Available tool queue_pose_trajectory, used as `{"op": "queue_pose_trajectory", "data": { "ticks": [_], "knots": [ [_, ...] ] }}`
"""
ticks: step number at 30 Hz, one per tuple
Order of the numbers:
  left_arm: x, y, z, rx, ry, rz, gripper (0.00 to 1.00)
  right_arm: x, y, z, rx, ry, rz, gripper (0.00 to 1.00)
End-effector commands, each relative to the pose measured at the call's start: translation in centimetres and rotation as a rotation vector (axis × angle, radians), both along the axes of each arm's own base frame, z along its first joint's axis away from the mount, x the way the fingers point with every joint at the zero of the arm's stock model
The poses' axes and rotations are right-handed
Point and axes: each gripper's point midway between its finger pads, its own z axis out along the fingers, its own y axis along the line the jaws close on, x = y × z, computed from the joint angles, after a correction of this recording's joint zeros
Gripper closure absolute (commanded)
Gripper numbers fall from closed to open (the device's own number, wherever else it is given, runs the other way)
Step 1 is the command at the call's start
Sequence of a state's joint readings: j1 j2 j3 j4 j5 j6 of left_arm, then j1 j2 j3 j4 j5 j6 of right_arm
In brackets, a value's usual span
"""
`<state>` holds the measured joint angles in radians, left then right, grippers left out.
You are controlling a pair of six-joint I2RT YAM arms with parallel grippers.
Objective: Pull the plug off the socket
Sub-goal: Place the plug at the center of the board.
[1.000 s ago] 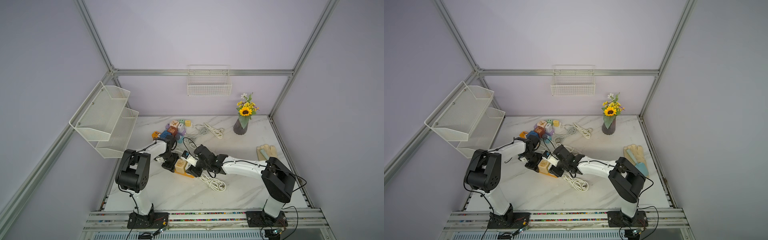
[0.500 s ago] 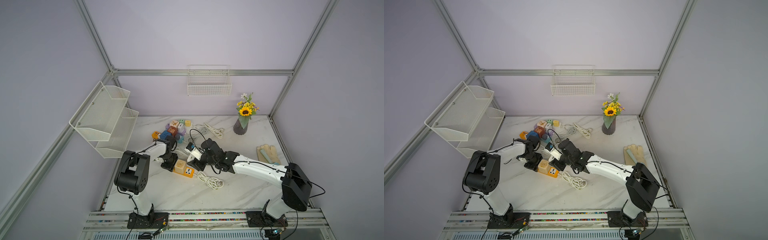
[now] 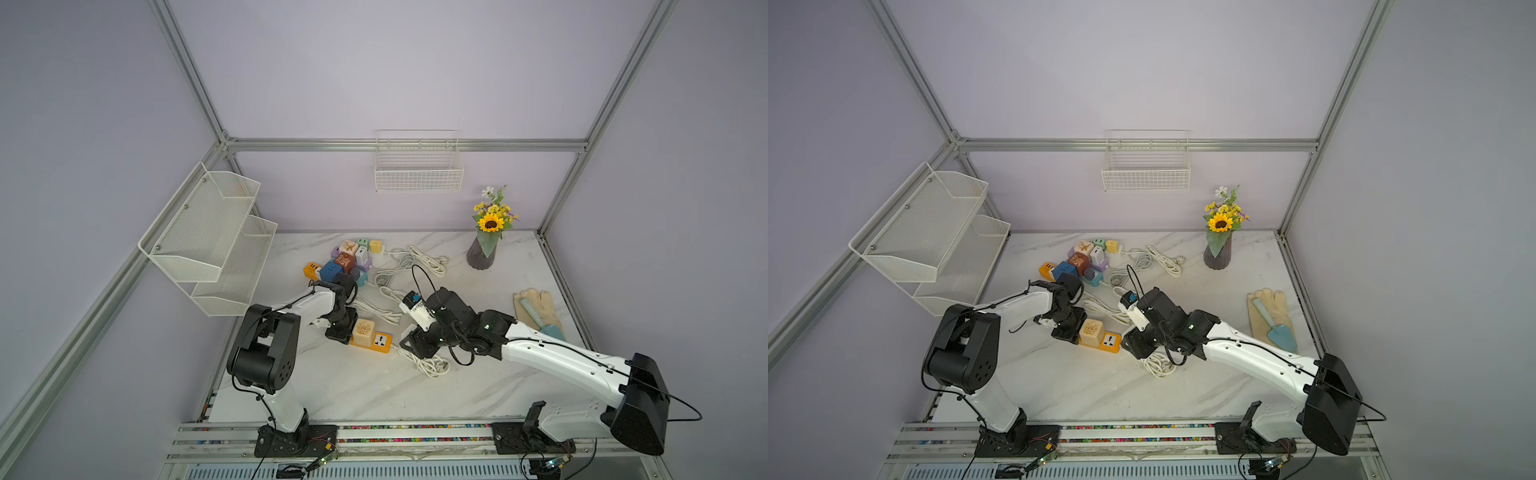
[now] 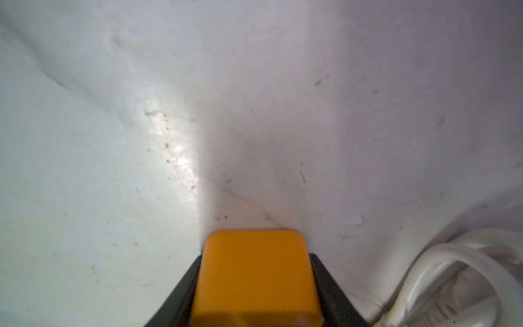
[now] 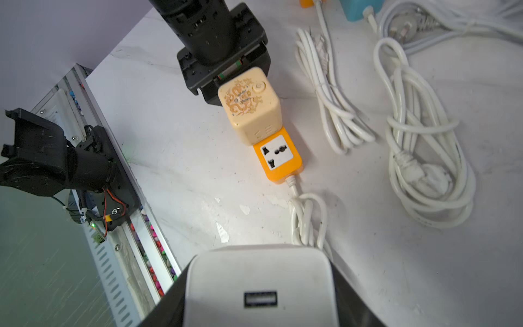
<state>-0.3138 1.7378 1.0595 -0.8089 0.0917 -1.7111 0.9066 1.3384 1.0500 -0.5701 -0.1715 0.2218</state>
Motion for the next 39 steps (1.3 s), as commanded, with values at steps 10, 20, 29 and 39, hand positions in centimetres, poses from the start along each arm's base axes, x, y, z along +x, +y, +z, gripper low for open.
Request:
{"op": "queue_pose_trajectory", "data": {
  "ticks": [10, 20, 29, 39],
  "knots": [
    [-1.7, -8.7, -2.4, -0.153, 0.033, 0.068, 1.00, -5.7, -7.1, -5.1, -0.259, 0.361, -0.278, 0.72],
    [-1.0, -14.2, -3.0, -0.207, 0.009, 0.055, 1.00, -7.7, -11.1, -10.9, -0.503, 0.518, -0.451, 0.71],
    [-0.9, -16.6, -3.6, -0.223, 0.023, 0.020, 1.00, -8.2, -14.1, -13.4, -0.609, 0.578, -0.570, 0.72],
    [-1.0, -16.7, -3.3, -0.207, 0.024, 0.018, 1.00, -6.6, -14.6, -15.5, -0.662, 0.593, -0.578, 0.60]
  ]
}}
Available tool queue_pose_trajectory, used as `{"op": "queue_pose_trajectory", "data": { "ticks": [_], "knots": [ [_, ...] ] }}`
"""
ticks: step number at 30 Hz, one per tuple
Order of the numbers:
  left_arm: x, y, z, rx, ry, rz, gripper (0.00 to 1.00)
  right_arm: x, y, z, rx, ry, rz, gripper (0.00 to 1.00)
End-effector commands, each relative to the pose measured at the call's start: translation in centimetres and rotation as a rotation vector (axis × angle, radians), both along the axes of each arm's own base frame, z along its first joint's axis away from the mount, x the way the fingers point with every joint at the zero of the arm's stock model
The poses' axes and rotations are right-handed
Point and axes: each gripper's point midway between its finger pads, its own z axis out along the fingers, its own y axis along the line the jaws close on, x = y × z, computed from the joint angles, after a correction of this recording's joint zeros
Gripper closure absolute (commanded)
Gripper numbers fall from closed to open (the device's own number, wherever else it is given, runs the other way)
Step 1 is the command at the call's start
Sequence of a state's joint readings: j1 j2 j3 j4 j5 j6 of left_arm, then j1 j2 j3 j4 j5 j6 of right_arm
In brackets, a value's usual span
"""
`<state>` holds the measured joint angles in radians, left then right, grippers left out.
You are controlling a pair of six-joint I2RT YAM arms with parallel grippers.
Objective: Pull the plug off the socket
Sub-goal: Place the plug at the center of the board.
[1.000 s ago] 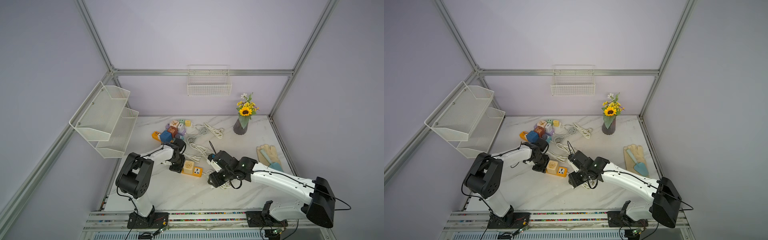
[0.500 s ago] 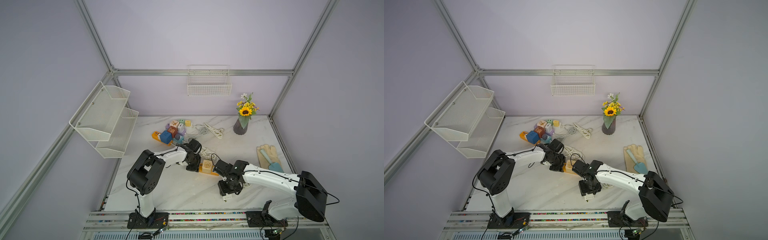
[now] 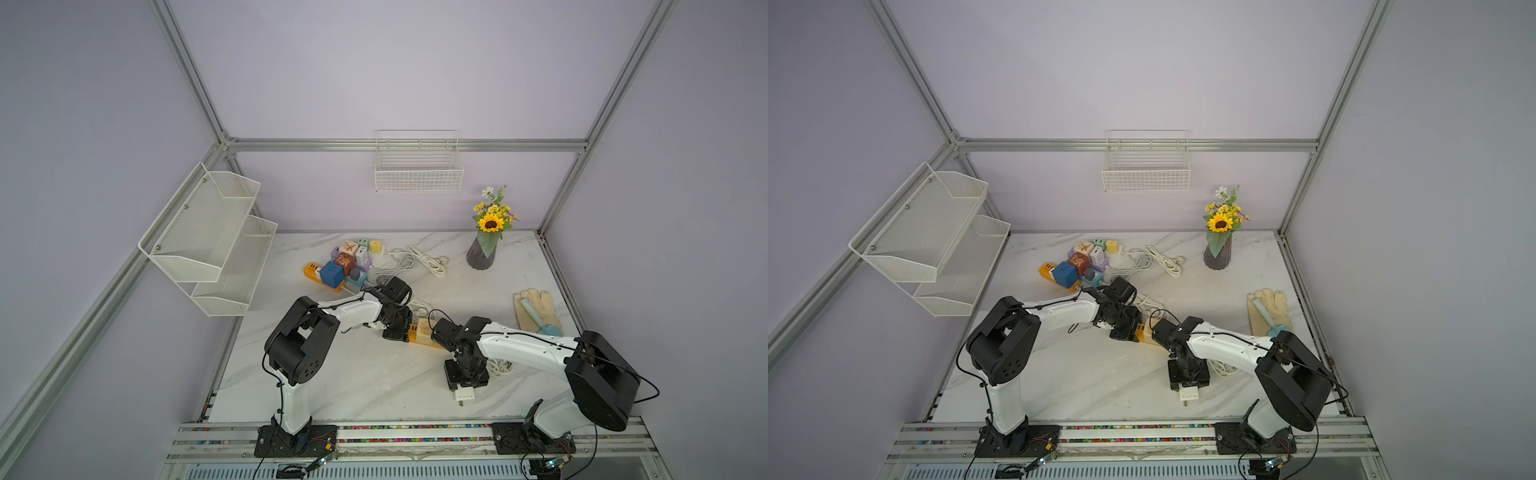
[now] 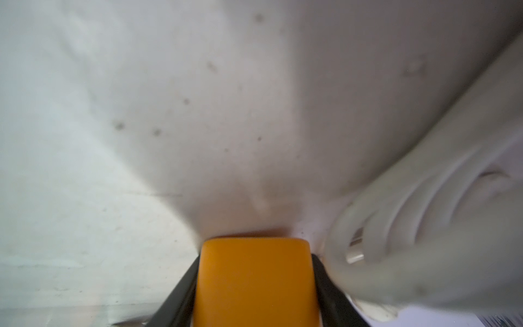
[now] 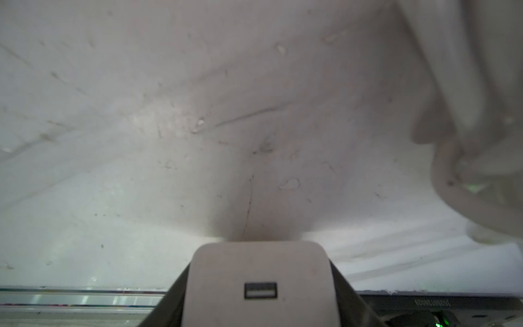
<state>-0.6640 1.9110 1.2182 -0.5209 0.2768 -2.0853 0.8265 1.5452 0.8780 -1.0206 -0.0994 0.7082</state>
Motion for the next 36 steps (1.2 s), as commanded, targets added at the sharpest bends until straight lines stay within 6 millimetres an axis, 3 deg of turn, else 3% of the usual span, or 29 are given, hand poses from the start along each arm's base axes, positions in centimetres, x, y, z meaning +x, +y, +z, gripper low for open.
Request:
{"op": "queue_pose_trajectory", "data": {
  "ticks": [1, 7, 13, 18, 22, 26, 33, 36],
  "knots": [
    [-1.8, 1.6, -3.8, 0.116, 0.085, 0.036, 1.00, 0.8, -0.6, -1.1, -0.047, -0.027, 0.016, 0.56],
    [-2.1, 1.8, -3.9, 0.124, 0.092, 0.034, 1.00, 1.2, -0.2, -1.0, -0.040, -0.032, 0.020, 0.42],
    [-2.1, 1.9, -3.8, 0.135, 0.094, 0.032, 1.00, 2.2, 0.2, 0.9, -0.012, -0.087, 0.040, 0.23],
    [-2.2, 2.1, -3.8, 0.145, 0.101, 0.026, 1.00, 4.0, 1.8, 4.6, 0.090, -0.206, 0.081, 0.16],
    [-2.3, 2.2, -3.7, 0.153, 0.106, 0.020, 1.00, 6.7, 4.4, 8.4, 0.238, -0.386, 0.191, 0.20],
    [-2.5, 2.5, -3.7, 0.166, 0.120, 0.008, 1.00, 9.9, 5.7, 11.4, 0.261, -0.592, 0.367, 0.20],
    [-2.6, 2.6, -3.9, 0.181, 0.137, 0.000, 1.00, 11.5, 7.7, 10.5, 0.302, -0.767, 0.797, 0.10],
    [-2.5, 2.6, -3.8, 0.183, 0.140, -0.007, 1.00, 12.4, 7.6, 10.3, 0.320, -0.840, 0.899, 0.09]
  ]
}}
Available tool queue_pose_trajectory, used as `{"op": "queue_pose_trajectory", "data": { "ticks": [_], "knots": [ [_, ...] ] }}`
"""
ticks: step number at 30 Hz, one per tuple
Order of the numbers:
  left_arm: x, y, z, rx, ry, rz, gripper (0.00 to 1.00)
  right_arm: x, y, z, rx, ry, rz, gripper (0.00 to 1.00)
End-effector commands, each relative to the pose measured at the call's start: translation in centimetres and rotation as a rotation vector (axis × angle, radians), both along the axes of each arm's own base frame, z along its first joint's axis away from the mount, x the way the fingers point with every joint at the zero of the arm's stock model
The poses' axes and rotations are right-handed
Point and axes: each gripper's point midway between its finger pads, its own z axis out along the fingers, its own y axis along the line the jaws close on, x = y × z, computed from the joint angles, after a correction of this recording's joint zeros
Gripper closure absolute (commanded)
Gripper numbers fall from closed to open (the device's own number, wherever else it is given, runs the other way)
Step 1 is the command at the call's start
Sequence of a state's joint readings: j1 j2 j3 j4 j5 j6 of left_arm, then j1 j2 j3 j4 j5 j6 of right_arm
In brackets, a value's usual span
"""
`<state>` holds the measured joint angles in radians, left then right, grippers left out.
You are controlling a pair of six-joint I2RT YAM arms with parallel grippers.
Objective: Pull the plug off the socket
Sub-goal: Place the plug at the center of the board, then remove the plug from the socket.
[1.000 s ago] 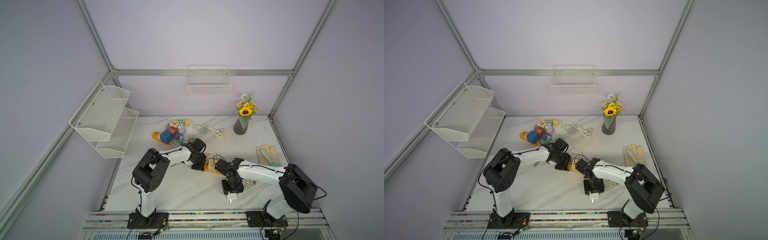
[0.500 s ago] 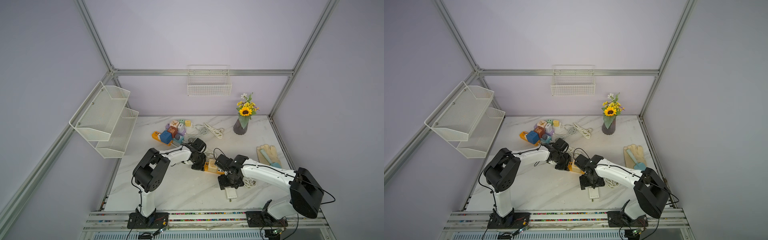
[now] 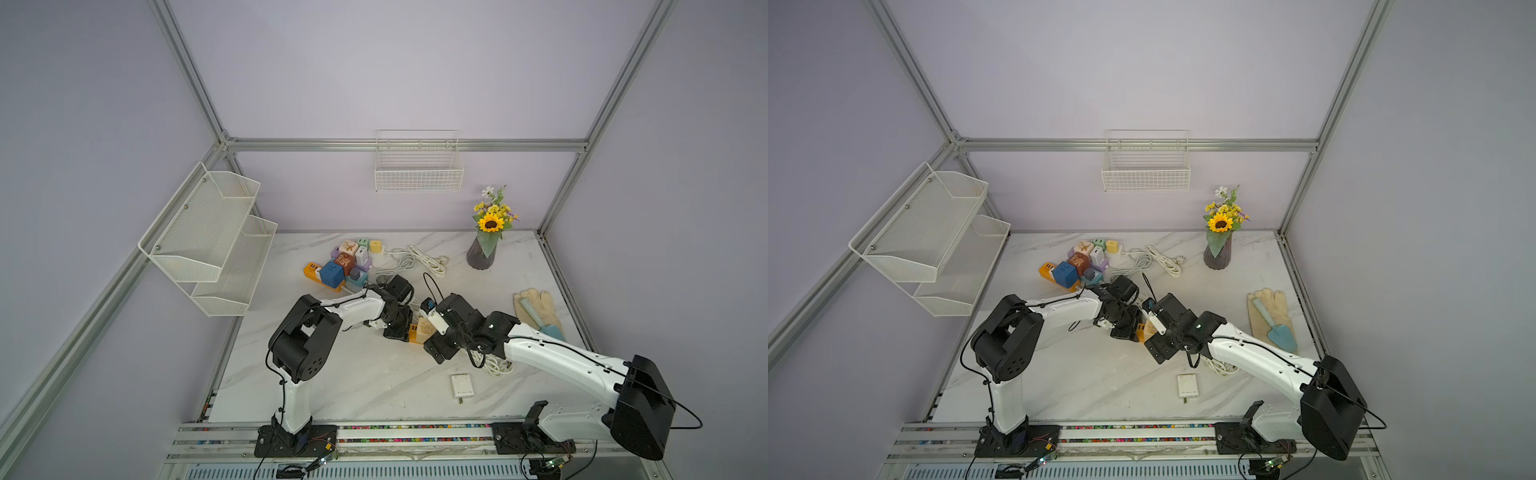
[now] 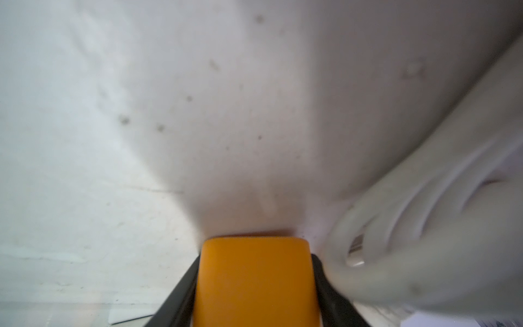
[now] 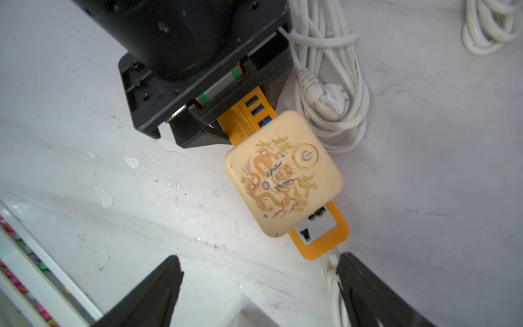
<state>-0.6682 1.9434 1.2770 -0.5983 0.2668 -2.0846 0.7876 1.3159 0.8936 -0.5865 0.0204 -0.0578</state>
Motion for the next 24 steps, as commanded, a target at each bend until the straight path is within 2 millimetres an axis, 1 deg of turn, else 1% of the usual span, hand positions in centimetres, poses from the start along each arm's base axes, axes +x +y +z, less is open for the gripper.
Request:
{"op": "queue_pose_trajectory", "data": {
  "ticks": [1, 4, 8, 10, 12, 15, 19, 22, 24],
  "knots": [
    [-2.5, 2.7, -3.6, 0.146, 0.106, -0.006, 1.00, 2.3, 1.2, 1.7, 0.036, -0.199, 0.196, 0.09],
    [-2.4, 2.8, -3.7, 0.150, 0.108, -0.009, 1.00, 3.3, 0.8, 1.1, 0.039, -0.214, 0.232, 0.08],
    [-2.2, 3.0, -3.7, 0.154, 0.108, -0.014, 1.00, 3.1, 1.4, -0.6, 0.046, -0.177, 0.327, 0.08],
    [-2.1, 3.1, -3.7, 0.156, 0.107, -0.015, 1.00, 3.1, 1.8, -1.0, 0.060, -0.160, 0.358, 0.09],
    [-2.1, 3.2, -3.7, 0.157, 0.109, -0.015, 1.00, 3.6, 2.1, -1.4, 0.059, -0.163, 0.369, 0.10],
    [-2.0, 3.3, -3.7, 0.156, 0.107, -0.013, 1.00, 4.1, 2.3, -2.3, 0.036, -0.151, 0.392, 0.16],
    [-2.0, 3.3, -3.7, 0.157, 0.108, -0.012, 1.00, 5.0, 2.7, -2.6, 0.042, -0.152, 0.402, 0.18],
    [-2.0, 3.3, -3.7, 0.158, 0.106, -0.013, 1.00, 5.2, 3.1, -2.8, 0.054, -0.132, 0.410, 0.24],
    [-2.0, 3.4, -3.8, 0.160, 0.107, -0.012, 1.00, 5.1, 3.3, -2.7, 0.063, -0.126, 0.423, 0.30]
  ]
}}
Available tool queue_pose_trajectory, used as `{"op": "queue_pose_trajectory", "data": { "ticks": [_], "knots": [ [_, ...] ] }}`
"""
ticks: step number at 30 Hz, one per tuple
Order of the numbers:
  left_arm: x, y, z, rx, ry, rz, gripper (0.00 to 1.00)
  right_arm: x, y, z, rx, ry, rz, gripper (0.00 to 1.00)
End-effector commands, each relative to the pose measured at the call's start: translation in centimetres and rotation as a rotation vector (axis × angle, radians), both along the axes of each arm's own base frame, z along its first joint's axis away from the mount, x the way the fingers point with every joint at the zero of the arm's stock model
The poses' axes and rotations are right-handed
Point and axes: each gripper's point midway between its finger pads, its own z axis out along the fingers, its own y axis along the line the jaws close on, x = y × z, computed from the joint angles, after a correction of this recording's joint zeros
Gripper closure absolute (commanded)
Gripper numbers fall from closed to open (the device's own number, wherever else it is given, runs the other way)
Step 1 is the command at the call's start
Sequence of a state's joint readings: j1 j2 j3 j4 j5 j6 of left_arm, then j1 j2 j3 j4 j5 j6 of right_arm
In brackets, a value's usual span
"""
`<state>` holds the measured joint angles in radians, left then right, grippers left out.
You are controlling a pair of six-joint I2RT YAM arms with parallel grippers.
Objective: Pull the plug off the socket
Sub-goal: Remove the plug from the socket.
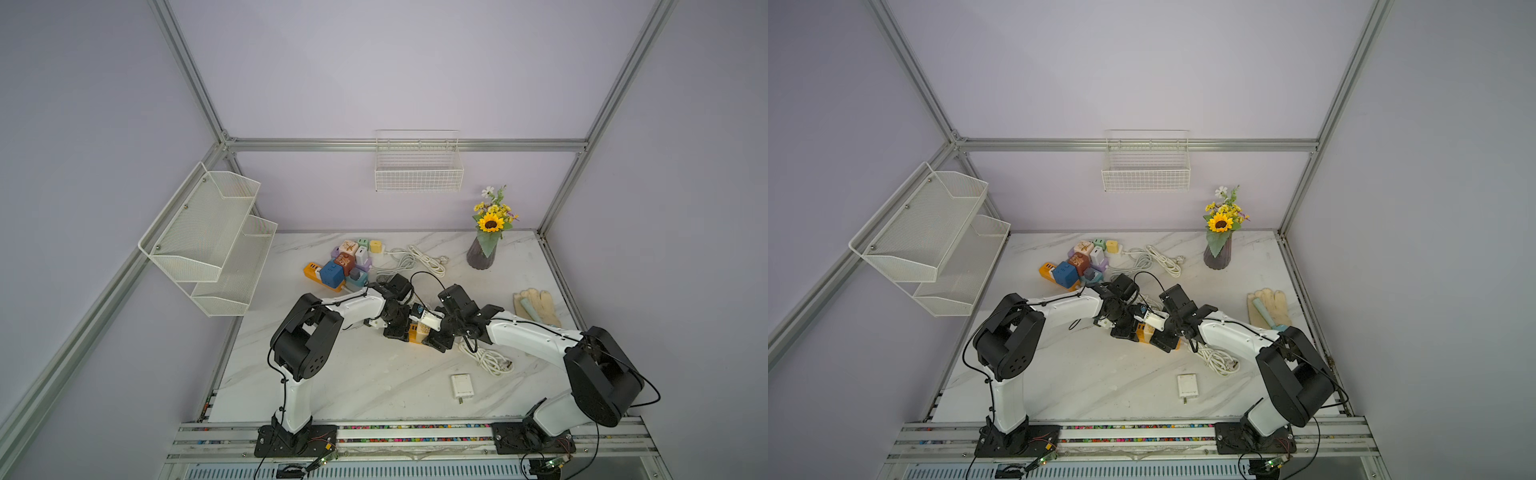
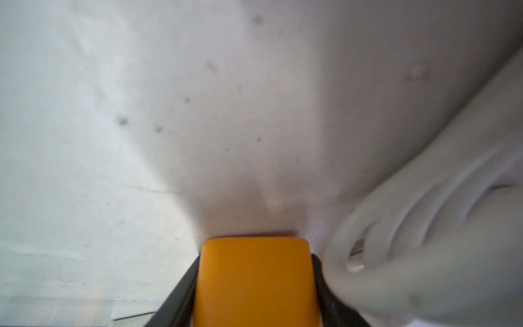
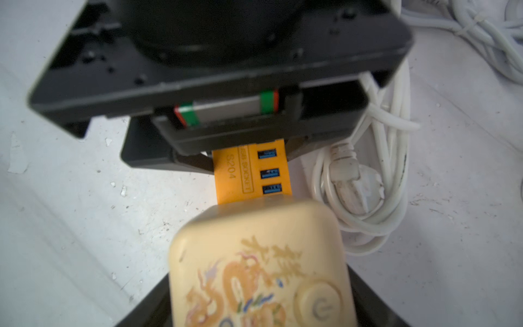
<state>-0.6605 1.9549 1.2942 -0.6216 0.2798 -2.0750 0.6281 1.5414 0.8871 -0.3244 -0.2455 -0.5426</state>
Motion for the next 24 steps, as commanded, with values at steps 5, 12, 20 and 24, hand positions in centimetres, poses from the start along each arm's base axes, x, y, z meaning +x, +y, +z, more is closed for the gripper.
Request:
{"op": "queue_pose_trajectory", "data": {
  "ticks": [5, 12, 20, 24],
  "knots": [
    [-2.0, 3.3, -3.8, 0.161, 0.090, -0.009, 1.00, 0.4, 1.1, 1.0, 0.045, -0.007, 0.043, 0.41],
    [-1.8, 3.2, -3.8, 0.162, 0.087, -0.010, 1.00, 0.4, 1.3, 1.9, 0.058, -0.015, 0.056, 0.58],
    [-1.9, 3.6, -4.2, 0.188, 0.096, -0.023, 1.00, 0.0, 1.9, 3.6, 0.093, -0.028, 0.100, 0.64],
    [-1.8, 3.9, -4.1, 0.211, 0.093, -0.033, 1.00, 0.2, 2.2, 4.6, 0.115, -0.032, 0.098, 0.65]
  ]
}}
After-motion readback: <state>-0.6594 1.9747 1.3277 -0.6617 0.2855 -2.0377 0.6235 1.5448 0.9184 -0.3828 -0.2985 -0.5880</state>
